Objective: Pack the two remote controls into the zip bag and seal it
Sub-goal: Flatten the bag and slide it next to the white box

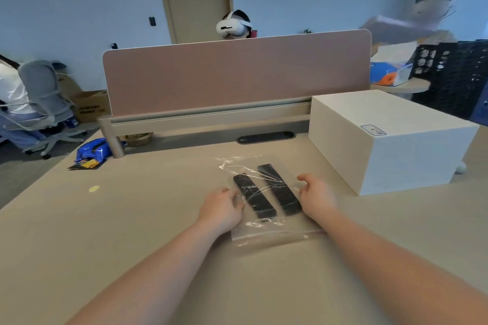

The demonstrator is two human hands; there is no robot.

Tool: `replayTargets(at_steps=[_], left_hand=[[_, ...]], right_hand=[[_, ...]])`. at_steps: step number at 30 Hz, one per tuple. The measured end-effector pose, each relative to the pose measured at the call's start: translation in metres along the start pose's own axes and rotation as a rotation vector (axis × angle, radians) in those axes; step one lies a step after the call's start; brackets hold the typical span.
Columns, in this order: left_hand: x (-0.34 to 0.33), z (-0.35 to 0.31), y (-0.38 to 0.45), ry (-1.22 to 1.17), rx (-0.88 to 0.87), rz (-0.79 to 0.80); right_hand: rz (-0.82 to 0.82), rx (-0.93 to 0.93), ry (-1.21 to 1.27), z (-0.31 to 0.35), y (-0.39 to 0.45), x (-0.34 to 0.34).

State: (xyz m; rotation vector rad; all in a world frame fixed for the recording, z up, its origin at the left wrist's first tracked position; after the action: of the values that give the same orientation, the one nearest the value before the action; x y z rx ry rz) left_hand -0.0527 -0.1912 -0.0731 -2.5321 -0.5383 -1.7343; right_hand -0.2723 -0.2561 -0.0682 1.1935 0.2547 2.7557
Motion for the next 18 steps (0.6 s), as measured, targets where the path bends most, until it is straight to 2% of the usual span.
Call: replayTargets(at_steps=[9,18], left_hand=[[-0.033,-0.052,0.065,0.010,-0.073,0.004],[-0.046,-0.073,0.103,-0.010,-0.085,-0.008]], right_hand=[[-0.180,-0.028,-0.067,-0.028,0.057,0.031],[-0.280,0.007,-0.244,-0.016,0.086,0.034]])
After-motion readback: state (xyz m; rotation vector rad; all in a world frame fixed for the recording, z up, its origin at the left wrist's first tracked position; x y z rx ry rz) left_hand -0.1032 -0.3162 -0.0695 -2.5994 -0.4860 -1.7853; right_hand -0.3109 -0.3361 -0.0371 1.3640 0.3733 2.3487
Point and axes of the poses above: each hand's wrist, its own y-axis towards the middle knuckle, its own x-axis out of the back of the hand, z = x × y, the point moved 10 cm from there along y, towards the middle knuckle, and after that the axes turned 8 degrees about -z, right-handed, at the moved point
